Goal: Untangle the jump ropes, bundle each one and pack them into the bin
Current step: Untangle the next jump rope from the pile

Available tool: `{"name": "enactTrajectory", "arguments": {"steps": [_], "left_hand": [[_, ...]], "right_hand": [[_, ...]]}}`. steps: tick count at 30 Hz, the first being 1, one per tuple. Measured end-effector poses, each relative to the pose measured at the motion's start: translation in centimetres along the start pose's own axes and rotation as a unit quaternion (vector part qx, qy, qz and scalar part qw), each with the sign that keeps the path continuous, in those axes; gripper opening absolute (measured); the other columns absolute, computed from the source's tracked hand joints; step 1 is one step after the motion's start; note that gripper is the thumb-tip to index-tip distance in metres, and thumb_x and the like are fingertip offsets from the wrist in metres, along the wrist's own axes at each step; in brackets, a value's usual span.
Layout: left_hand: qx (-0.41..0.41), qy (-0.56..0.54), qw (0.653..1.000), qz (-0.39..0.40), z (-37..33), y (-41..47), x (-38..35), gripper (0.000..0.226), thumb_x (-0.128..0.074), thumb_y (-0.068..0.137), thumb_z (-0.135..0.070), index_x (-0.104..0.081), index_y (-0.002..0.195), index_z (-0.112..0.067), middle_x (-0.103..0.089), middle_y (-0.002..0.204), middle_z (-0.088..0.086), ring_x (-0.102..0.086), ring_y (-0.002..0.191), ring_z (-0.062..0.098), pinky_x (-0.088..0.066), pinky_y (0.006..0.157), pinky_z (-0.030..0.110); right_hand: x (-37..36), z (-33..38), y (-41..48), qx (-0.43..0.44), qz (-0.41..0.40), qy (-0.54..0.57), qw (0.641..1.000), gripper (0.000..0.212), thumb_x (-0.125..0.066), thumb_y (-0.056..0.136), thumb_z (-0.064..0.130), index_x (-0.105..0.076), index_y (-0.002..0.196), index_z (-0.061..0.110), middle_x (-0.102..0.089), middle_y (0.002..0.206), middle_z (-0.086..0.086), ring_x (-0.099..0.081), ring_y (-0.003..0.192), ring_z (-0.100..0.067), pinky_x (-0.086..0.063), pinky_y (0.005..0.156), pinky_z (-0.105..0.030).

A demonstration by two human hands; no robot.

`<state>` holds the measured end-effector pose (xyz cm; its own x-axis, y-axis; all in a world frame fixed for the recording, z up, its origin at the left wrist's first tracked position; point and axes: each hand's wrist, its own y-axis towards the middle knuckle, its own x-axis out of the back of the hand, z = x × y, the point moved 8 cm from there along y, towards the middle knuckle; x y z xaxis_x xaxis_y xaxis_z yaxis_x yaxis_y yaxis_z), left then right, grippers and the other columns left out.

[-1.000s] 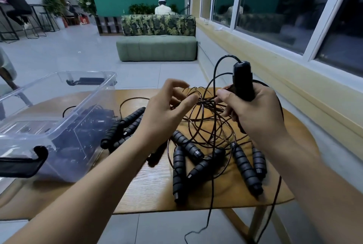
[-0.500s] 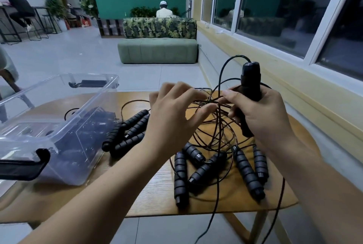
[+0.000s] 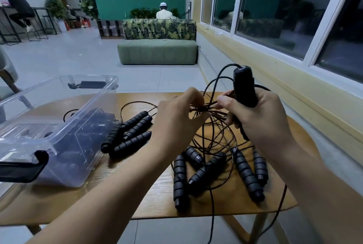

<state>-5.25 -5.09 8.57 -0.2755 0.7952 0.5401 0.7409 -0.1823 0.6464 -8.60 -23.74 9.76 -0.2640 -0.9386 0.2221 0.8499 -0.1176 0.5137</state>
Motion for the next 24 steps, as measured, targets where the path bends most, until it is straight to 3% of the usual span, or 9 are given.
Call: {"name": "enactTrajectory", "arguments": {"steps": [3, 6, 11, 13, 15, 17, 20, 22, 24], "left_hand": [[0.015, 0.051, 0.998, 0.024, 0.6, 0.2, -0.4, 0.03, -0.084, 0.086, -0.033, -0.064, 0.108, -0.034, -0.07, 0.099, -0.021, -0.056, 0.103, 0.012, -0.049, 0.094, 0.05], [0.047, 0.08, 0.994, 0.048, 1.8, 0.4, -0.5, 0.028, -0.083, 0.088, -0.04, -0.066, 0.11, -0.036, -0.071, 0.102, -0.022, -0.051, 0.107, 0.013, -0.039, 0.098, 0.042], [0.049, 0.12, 0.989, 0.077, 2.2, 0.6, -0.2, 0.035, -0.079, 0.087, -0.057, -0.068, 0.117, -0.041, -0.068, 0.106, -0.025, -0.045, 0.114, 0.009, -0.036, 0.101, 0.043], [0.038, 0.1, 0.987, 0.123, 1.7, 0.2, -0.7, 0.052, -0.071, 0.083, -0.073, -0.067, 0.125, -0.044, -0.068, 0.113, -0.029, -0.044, 0.12, 0.005, -0.037, 0.105, 0.045], [0.036, 0.035, 0.99, 0.136, 1.2, -0.1, -0.8, 0.054, -0.061, 0.084, -0.083, -0.068, 0.123, -0.045, -0.068, 0.107, -0.034, -0.049, 0.119, -0.001, -0.042, 0.107, 0.05], [0.031, -0.023, 0.992, 0.121, 0.8, 0.0, -0.6, 0.043, -0.053, 0.094, -0.077, -0.071, 0.114, -0.043, -0.07, 0.1, -0.032, -0.054, 0.114, -0.003, -0.047, 0.103, 0.05], [0.026, -0.103, 0.988, 0.115, 0.1, 0.1, -0.5, 0.028, -0.054, 0.107, -0.052, -0.074, 0.109, -0.033, -0.074, 0.101, -0.019, -0.065, 0.106, 0.005, -0.054, 0.094, 0.041], [0.041, -0.15, 0.981, 0.115, 0.3, 0.1, -0.6, 0.023, -0.057, 0.109, -0.041, -0.075, 0.105, -0.026, -0.076, 0.096, -0.011, -0.07, 0.097, 0.008, -0.055, 0.087, 0.032], [0.046, -0.171, 0.977, 0.12, 0.7, 0.2, -0.9, 0.019, -0.062, 0.107, -0.034, -0.073, 0.1, -0.021, -0.076, 0.091, -0.005, -0.072, 0.09, 0.011, -0.057, 0.083, 0.031]], "right_hand": [[0.2, 0.2, -0.1, 0.006, -0.008, 0.006, 1.0, 0.012, -0.078, 0.099, 0.027, -0.079, 0.096, 0.015, -0.08, 0.086, -0.007, -0.069, 0.065, -0.028, -0.052, 0.065, -0.04], [0.8, 0.6, 0.0, 0.004, -0.03, 0.044, 0.999, 0.012, -0.077, 0.1, 0.024, -0.078, 0.095, 0.013, -0.08, 0.089, -0.01, -0.066, 0.065, -0.028, -0.051, 0.06, -0.037], [1.3, -0.4, 0.1, -0.077, -0.07, 0.111, 0.988, 0.017, -0.078, 0.098, 0.024, -0.078, 0.097, 0.007, -0.081, 0.092, -0.01, -0.062, 0.063, -0.019, -0.048, 0.058, -0.031], [1.1, -1.0, 0.3, -0.106, -0.06, 0.111, 0.986, 0.016, -0.078, 0.098, 0.024, -0.077, 0.094, 0.008, -0.081, 0.09, -0.01, -0.061, 0.061, -0.02, -0.048, 0.059, -0.033], [0.4, -1.1, 0.3, -0.115, -0.021, 0.083, 0.99, 0.017, -0.079, 0.097, 0.025, -0.077, 0.088, 0.01, -0.08, 0.085, -0.012, -0.062, 0.061, -0.024, -0.048, 0.06, -0.037], [-0.3, -1.0, 0.1, -0.107, 0.013, 0.061, 0.992, 0.016, -0.08, 0.096, 0.024, -0.077, 0.089, 0.01, -0.078, 0.082, -0.012, -0.064, 0.061, -0.024, -0.049, 0.059, -0.036], [-0.7, -0.7, 0.0, -0.098, 0.024, 0.063, 0.993, 0.014, -0.081, 0.096, 0.023, -0.077, 0.092, 0.01, -0.076, 0.077, -0.01, -0.063, 0.059, -0.023, -0.048, 0.058, -0.037], [-0.5, -0.8, 0.1, -0.094, 0.019, 0.058, 0.994, 0.015, -0.082, 0.095, 0.025, -0.077, 0.091, 0.011, -0.075, 0.075, -0.009, -0.063, 0.06, -0.024, -0.048, 0.059, -0.039], [-0.4, -0.9, 0.1, -0.087, 0.013, 0.058, 0.994, 0.018, -0.082, 0.095, 0.027, -0.077, 0.089, 0.011, -0.075, 0.078, -0.012, -0.063, 0.061, -0.025, -0.049, 0.062, -0.04]]}}
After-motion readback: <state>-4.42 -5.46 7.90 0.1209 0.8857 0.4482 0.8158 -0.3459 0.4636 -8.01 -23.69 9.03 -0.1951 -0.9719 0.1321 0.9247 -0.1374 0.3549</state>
